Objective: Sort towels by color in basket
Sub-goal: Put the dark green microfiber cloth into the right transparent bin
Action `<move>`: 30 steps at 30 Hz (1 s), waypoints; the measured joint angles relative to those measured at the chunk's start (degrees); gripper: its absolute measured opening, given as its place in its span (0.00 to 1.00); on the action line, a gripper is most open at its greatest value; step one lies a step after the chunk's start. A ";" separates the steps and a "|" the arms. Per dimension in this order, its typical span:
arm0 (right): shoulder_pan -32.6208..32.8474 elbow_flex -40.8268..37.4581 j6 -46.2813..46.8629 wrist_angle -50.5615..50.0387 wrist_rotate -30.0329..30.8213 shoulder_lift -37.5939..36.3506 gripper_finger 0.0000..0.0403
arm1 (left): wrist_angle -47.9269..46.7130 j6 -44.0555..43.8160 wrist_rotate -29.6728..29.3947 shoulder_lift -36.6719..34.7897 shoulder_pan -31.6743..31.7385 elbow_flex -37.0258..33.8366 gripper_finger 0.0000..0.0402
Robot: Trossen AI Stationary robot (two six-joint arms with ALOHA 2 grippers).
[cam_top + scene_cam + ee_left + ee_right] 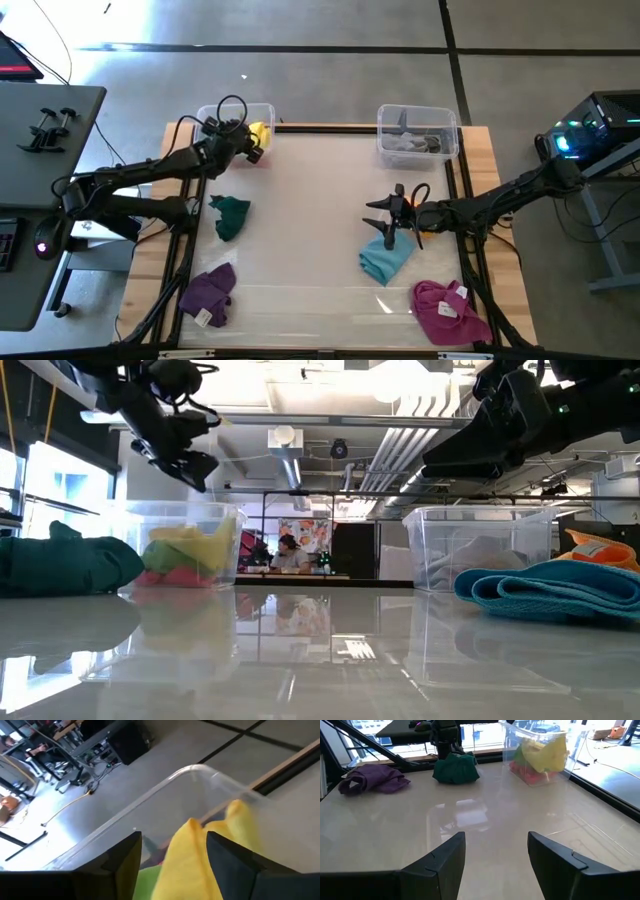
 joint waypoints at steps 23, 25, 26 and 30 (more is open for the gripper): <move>0.00 0.00 0.00 -0.01 0.13 0.00 0.52 | 10.87 -6.81 4.65 1.00 -24.32 0.00 0.53; 0.00 0.00 -0.02 -0.01 0.13 0.00 0.52 | 14.57 -5.18 6.15 2.34 -26.16 0.00 0.53; 0.00 0.00 -0.01 -0.01 0.13 0.00 0.52 | 16.34 -4.33 7.00 3.19 -26.89 0.00 0.53; 0.00 0.00 0.02 -0.01 0.20 0.00 0.52 | 24.17 -1.04 10.93 7.68 -28.74 0.00 0.53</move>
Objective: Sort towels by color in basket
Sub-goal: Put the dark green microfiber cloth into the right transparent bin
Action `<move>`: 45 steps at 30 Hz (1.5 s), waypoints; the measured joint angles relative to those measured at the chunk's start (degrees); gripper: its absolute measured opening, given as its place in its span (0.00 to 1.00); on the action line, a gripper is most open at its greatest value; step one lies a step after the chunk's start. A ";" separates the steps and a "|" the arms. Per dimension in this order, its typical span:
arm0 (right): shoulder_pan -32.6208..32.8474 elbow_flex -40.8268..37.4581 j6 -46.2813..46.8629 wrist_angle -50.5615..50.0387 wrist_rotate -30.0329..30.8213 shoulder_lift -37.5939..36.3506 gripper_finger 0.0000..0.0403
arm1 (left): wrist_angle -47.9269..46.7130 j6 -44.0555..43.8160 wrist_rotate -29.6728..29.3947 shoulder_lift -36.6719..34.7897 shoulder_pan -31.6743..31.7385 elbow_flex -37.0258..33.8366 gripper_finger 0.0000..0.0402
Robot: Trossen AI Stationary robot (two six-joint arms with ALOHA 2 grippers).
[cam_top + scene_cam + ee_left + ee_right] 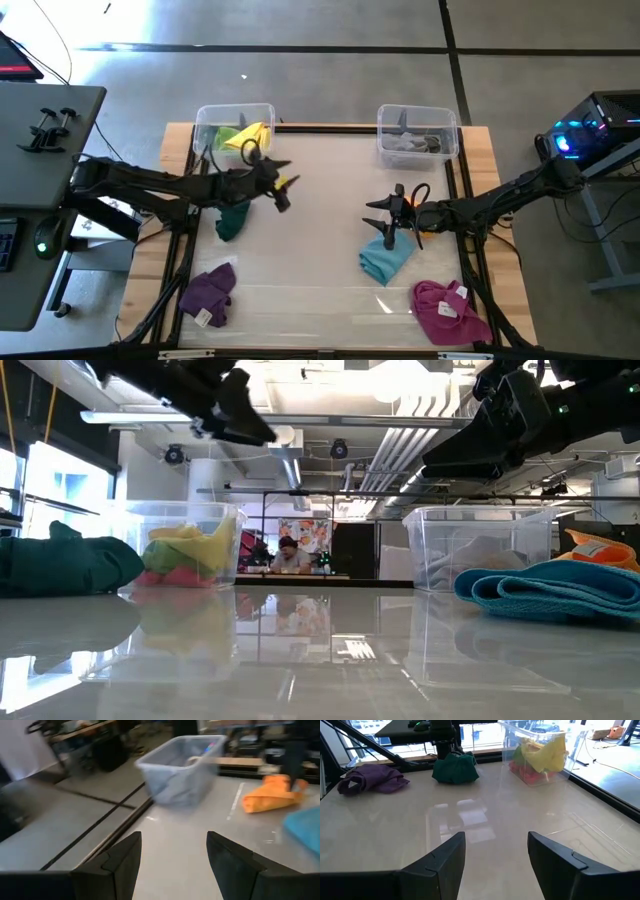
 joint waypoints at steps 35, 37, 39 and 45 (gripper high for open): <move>0.00 0.00 0.02 0.00 0.15 0.00 0.52 | 23.40 2.52 20.39 29.67 -3.94 0.04 0.53; -0.02 0.00 0.02 -0.02 0.15 0.00 0.52 | 18.72 2.40 14.84 29.03 -5.98 0.02 0.53; -0.02 0.00 -0.08 -0.02 0.13 -0.02 0.52 | 13.75 1.26 9.72 27.86 -8.11 0.04 0.53; -0.02 -0.02 0.00 -0.43 0.15 -0.02 0.52 | -5.42 -11.07 5.00 21.04 -13.22 0.04 0.53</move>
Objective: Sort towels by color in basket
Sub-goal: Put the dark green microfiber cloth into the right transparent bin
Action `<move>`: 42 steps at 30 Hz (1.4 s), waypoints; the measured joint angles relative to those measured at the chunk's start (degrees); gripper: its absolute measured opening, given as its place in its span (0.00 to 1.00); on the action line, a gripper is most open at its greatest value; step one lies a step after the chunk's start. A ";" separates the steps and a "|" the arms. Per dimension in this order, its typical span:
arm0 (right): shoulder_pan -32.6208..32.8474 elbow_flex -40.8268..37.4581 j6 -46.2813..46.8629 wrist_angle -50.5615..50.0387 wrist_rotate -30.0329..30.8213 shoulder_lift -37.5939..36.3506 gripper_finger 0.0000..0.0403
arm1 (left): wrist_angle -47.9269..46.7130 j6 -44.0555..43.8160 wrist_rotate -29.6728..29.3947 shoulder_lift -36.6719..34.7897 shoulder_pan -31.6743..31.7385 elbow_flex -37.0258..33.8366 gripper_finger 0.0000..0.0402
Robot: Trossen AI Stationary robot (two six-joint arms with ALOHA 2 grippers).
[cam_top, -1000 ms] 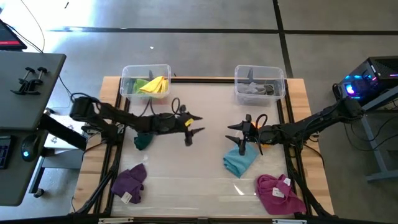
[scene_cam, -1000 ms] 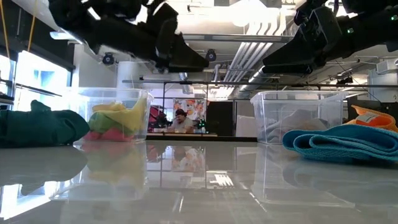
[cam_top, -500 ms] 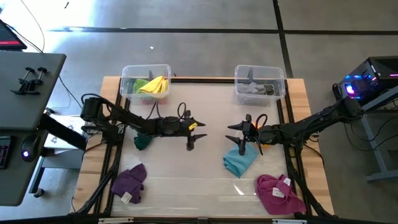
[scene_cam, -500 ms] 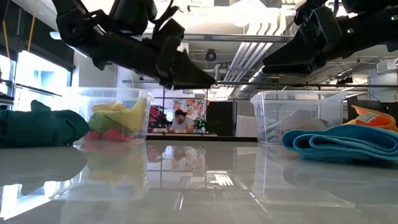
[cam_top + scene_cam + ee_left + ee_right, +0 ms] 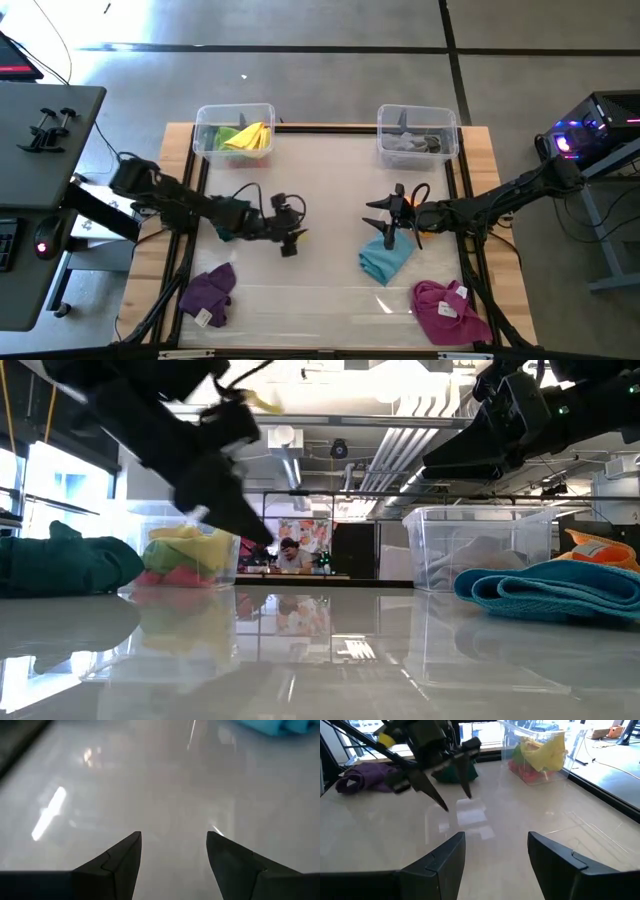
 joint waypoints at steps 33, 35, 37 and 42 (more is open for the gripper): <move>0.00 0.00 0.22 -0.20 0.20 0.00 0.52 | -43.88 -68.21 2.95 -14.58 -1.26 -12.36 0.32; 0.00 0.00 0.96 -0.49 0.20 0.00 0.52 | -42.43 -65.58 2.27 -14.71 -1.26 -12.00 0.24; 0.00 0.00 1.15 -0.67 0.24 0.00 0.52 | -38.20 -61.71 1.38 -14.61 -1.26 -11.82 0.14; 0.00 0.00 1.15 -0.85 0.29 0.02 0.52 | -17.95 -44.99 -1.30 -14.40 -0.77 -12.24 0.03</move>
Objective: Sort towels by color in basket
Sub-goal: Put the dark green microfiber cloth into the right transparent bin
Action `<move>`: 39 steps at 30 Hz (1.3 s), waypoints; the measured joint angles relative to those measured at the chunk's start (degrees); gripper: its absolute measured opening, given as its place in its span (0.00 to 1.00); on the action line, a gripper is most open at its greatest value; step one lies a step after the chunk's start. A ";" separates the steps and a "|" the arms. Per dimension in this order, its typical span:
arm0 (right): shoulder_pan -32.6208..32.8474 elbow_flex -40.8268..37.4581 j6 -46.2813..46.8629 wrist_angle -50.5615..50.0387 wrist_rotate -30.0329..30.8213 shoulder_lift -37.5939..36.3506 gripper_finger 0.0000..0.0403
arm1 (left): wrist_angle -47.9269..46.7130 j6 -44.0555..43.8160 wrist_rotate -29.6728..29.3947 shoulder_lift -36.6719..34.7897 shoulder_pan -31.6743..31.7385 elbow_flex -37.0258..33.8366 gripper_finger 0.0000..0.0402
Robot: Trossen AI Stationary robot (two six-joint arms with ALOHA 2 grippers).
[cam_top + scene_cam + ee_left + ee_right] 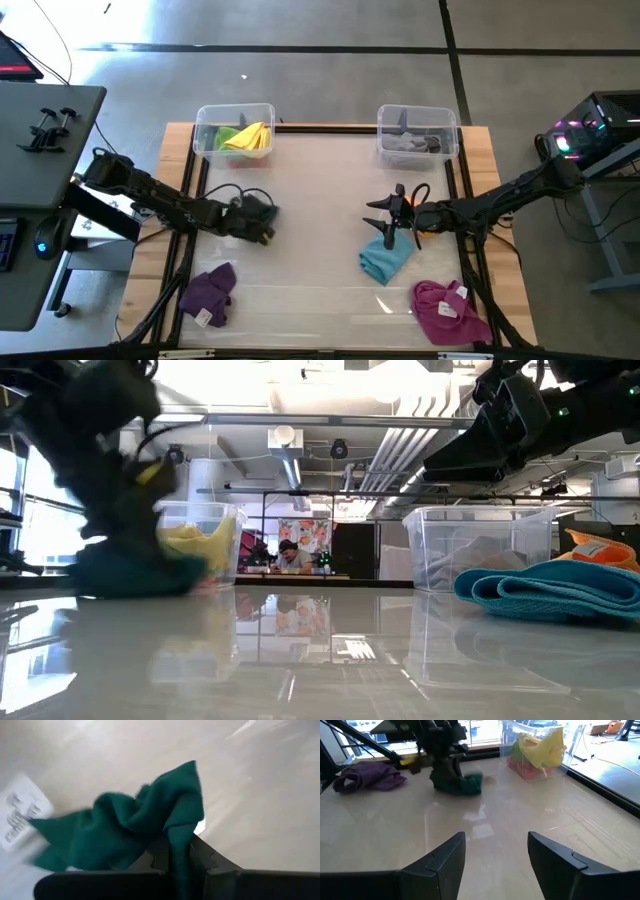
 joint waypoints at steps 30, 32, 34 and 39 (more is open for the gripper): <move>0.03 0.00 -6.70 8.92 -4.49 0.04 0.52 | 91.11 52.62 27.86 20.01 11.41 -2.49 0.05; -0.09 0.00 -7.48 9.75 -6.57 0.04 0.52 | 92.76 52.69 30.51 22.13 11.41 -0.78 0.05; -0.07 0.00 -8.76 11.74 -10.01 0.45 0.52 | 92.92 53.17 33.27 23.97 11.41 1.04 0.05; -0.07 0.06 -10.86 19.42 -13.61 4.61 0.52 | 92.67 54.22 37.71 28.13 11.41 5.79 0.05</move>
